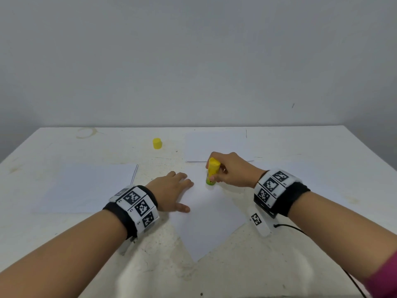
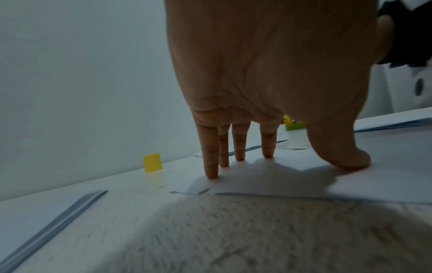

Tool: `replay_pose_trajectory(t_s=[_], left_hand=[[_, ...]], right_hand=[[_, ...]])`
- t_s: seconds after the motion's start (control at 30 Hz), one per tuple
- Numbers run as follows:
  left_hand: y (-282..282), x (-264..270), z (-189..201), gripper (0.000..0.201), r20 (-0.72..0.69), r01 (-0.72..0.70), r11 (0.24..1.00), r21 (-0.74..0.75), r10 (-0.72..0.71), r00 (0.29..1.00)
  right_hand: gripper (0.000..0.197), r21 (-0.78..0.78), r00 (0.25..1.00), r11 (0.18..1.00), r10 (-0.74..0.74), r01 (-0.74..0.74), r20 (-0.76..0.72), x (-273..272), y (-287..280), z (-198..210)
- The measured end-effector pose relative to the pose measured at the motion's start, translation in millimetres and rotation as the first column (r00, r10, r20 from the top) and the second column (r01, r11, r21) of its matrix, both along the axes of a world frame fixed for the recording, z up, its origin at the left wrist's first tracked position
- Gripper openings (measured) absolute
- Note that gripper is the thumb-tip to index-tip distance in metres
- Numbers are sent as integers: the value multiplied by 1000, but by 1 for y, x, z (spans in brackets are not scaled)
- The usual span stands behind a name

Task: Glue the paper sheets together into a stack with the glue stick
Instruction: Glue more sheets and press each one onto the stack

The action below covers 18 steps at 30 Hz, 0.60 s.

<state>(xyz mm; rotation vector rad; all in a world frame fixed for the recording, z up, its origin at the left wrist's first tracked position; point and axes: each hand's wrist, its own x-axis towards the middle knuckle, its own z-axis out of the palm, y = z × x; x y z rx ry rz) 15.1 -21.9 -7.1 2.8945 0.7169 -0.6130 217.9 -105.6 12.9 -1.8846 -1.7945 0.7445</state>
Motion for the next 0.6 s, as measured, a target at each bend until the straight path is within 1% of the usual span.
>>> replay_pose_trajectory(t_s=[0.07,0.13,0.2,0.27,0.33,0.4,0.5,0.6], left_hand=[[0,0,1,75,2,2,1000,-5,-2,1000],[1,0,3,65,5,3,1000,-12,-3,1000],[2,1,4,60,4,0,1000,-22,0,1000],[3,1,5,62,-2,2,1000,-31,-2,1000],[3,1,6,66,-12,9,999,-34,-9,1000],[3,0,8,65,-24,19,1000,-23,-20,1000],[2,-1,9,62,-26,28,1000,-1,-29,999],[0,-4,11,62,-33,33,999,27,-32,999]], right_hand=[[22,-10,999,999,34,-34,-1,3,-15,2],[21,-35,997,997,74,-73,19,7,-28,3],[21,-68,992,992,114,-111,49,11,-40,4],[25,-91,986,986,149,-142,70,13,-49,5],[35,-101,981,981,175,-167,79,15,-58,7],[39,-109,980,979,183,-175,74,16,-65,9],[37,-121,980,976,191,-183,59,18,-72,12],[28,-131,980,976,184,-174,72,21,-69,14]])
